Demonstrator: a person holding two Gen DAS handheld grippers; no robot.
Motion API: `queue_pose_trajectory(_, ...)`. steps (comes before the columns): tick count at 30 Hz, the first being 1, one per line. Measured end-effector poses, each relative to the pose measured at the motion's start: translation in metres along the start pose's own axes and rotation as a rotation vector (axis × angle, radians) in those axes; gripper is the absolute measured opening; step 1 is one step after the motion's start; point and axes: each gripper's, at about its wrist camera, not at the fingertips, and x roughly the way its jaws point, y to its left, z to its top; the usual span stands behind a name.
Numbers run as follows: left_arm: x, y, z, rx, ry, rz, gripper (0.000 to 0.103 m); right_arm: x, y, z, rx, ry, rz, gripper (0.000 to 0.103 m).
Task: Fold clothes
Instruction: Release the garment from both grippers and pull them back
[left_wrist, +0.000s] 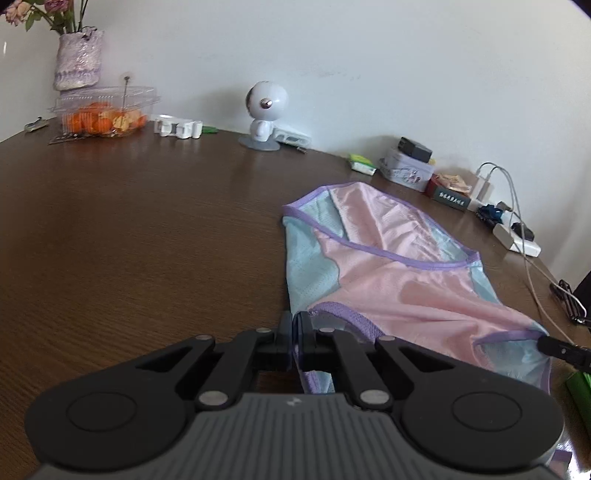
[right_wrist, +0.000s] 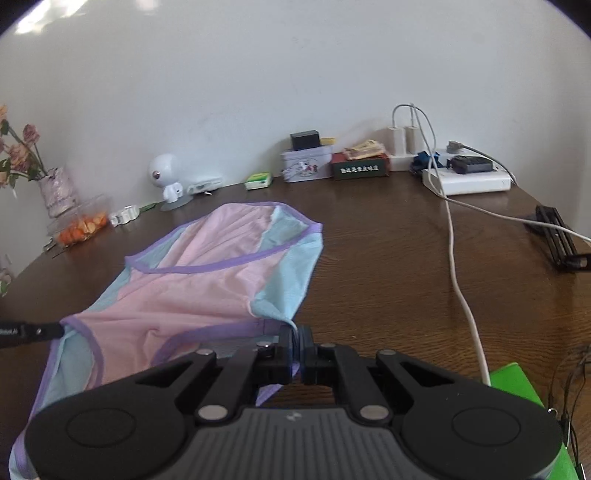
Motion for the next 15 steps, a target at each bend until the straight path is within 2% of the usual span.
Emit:
queue_pose_trajectory(1,-0.003,0.004,-0.002,-0.021,0.000,0.016,0.014,0.000,0.001,-0.002,-0.022,0.001,-0.013,0.003)
queue_pose_trajectory(2,-0.007,0.007,-0.004,-0.046,0.001,0.025,0.036,0.000,0.003,-0.003,-0.045,0.002,-0.027,0.009)
queue_pose_trajectory(3,-0.013,0.008,-0.005,-0.066,0.009,0.028,0.044,-0.002,0.006,-0.006,-0.064,-0.011,-0.044,0.011)
queue_pose_trajectory(5,-0.026,0.004,-0.011,-0.071,0.021,0.005,0.047,-0.009,0.012,-0.010,-0.106,-0.023,-0.027,0.024)
queue_pose_trajectory(6,-0.030,0.000,-0.014,-0.066,0.036,-0.004,0.048,-0.013,0.015,-0.014,-0.120,-0.024,0.007,0.023)
queue_pose_trajectory(8,-0.029,-0.014,-0.022,-0.033,0.083,-0.012,0.057,-0.018,0.017,-0.021,-0.147,-0.010,0.034,0.022)
queue_pose_trajectory(10,-0.027,-0.030,-0.030,0.036,0.078,0.038,0.058,-0.022,0.017,-0.027,-0.157,0.000,0.056,0.022)
queue_pose_trajectory(12,-0.025,-0.044,-0.035,0.098,0.069,0.132,0.052,-0.025,0.013,-0.032,-0.131,0.023,0.096,0.022)
queue_pose_trajectory(13,-0.024,-0.048,-0.036,0.117,0.066,0.152,0.034,-0.025,0.014,-0.035,-0.143,0.029,0.099,0.022)
queue_pose_trajectory(14,-0.024,-0.051,-0.037,0.137,0.062,0.169,0.010,-0.026,0.014,-0.039,-0.157,0.036,0.102,0.022)
queue_pose_trajectory(15,-0.024,-0.051,-0.037,0.133,0.062,0.183,0.006,-0.027,0.013,-0.041,-0.163,0.038,0.107,0.022)
